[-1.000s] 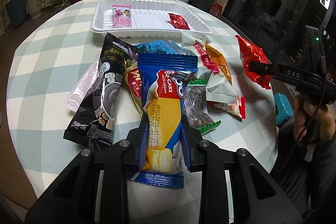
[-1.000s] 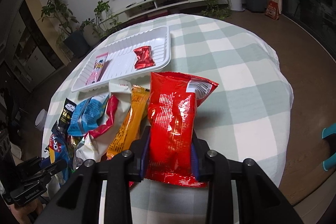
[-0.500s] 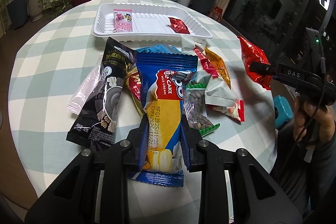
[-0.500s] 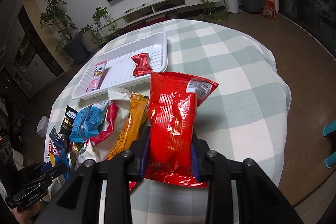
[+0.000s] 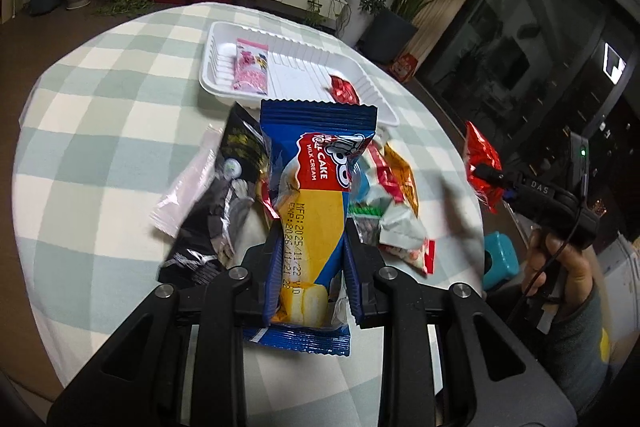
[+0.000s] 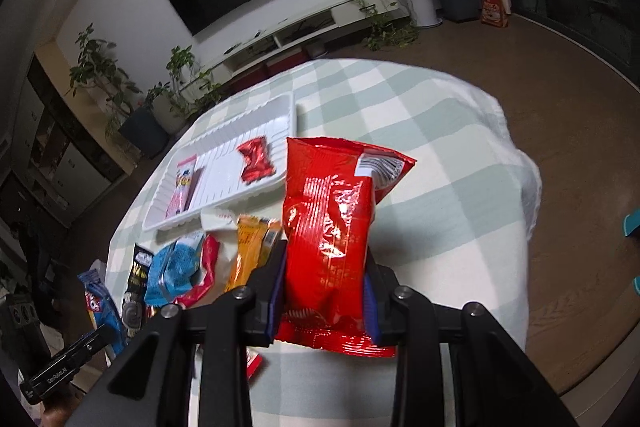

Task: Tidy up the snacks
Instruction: 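Carry the cake pack and red chip bag into the white tray and release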

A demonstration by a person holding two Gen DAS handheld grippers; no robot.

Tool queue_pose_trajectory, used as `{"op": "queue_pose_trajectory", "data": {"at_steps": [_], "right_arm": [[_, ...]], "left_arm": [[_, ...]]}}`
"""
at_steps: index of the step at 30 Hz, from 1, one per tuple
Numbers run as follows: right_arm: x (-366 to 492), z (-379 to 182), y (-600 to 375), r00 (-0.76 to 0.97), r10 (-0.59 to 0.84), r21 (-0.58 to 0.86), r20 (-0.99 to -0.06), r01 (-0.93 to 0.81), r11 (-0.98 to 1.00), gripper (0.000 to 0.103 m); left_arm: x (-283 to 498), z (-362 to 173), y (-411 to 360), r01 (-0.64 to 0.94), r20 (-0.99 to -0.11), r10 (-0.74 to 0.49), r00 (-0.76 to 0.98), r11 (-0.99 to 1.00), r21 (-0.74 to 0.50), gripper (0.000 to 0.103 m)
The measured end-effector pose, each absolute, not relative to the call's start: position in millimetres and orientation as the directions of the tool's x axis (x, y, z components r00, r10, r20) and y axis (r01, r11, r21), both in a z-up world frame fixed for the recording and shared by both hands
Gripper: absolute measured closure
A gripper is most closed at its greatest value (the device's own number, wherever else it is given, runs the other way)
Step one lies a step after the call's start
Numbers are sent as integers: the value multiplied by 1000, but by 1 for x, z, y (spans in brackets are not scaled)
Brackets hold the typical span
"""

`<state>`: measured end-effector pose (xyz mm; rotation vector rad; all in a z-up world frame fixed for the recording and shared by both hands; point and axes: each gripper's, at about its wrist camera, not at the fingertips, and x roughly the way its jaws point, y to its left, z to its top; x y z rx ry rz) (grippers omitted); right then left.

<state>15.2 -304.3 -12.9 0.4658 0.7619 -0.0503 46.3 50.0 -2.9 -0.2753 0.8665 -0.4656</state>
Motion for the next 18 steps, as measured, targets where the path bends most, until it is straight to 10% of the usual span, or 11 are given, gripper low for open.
{"op": "queue_pose_trajectory", "data": {"at_steps": [18], "right_arm": [[115, 56, -320, 797, 75, 338, -599, 167, 926, 69]], "left_arm": [[203, 84, 45, 318, -634, -468, 616, 883, -344, 78]]}}
